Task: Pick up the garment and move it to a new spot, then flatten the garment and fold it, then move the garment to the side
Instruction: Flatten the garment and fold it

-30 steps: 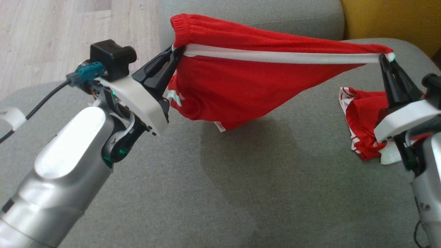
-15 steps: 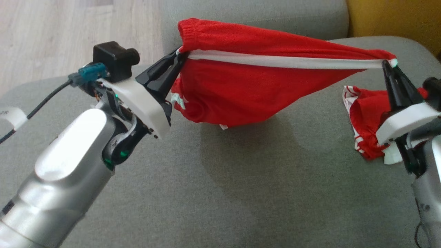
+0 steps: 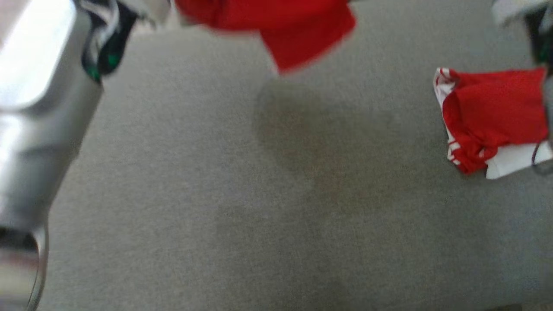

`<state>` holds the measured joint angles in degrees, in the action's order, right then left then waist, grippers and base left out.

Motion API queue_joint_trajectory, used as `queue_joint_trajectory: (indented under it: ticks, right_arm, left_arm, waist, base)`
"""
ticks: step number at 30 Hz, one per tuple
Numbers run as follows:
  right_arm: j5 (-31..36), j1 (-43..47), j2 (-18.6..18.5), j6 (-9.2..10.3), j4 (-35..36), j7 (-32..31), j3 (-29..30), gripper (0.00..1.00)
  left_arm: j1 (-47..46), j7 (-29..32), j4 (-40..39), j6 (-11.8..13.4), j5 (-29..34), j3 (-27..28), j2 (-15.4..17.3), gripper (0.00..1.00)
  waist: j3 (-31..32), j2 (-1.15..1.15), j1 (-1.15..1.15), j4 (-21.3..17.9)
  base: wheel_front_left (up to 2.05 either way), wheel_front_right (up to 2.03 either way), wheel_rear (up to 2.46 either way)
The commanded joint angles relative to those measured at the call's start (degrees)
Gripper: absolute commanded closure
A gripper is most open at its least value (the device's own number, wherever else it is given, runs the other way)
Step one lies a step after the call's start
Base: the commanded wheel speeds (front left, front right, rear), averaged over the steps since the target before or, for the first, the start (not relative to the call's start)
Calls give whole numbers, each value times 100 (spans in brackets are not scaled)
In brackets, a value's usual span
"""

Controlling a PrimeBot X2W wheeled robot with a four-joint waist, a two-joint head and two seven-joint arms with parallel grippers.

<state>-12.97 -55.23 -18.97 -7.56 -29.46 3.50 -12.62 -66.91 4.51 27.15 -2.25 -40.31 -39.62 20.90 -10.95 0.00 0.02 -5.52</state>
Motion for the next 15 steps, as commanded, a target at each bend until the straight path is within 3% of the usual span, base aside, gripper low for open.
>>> queue_joint_trajectory:
  ticks: [1,5,8,15]
  right_arm:
    - [94,-609,24,8,-169,244,108,100]
    - [408,-1378,212,8,-850,768,386,100]
    - [583,-1491,353,8,-1275,960,382,100]
    - [561,-626,350,8,-2195,1051,-614,100]
  left_arm:
    - [-709,-331,175,128,114,426,89,100]
    - [-1276,-1025,766,89,146,611,-250,100]
    - [-1332,-1402,1177,-73,112,598,-477,100]
    - [-148,-1588,1778,-465,-54,24,-733,100]
  waist:
    - [-462,0,-2,-209]
    - [-734,0,-2,-247]
    - [-846,0,-2,-206]
    - [-780,0,-2,-20]
  base:
    - [0,0,0]
    - [0,0,0]
    - [0,0,0]
    - [0,0,0]
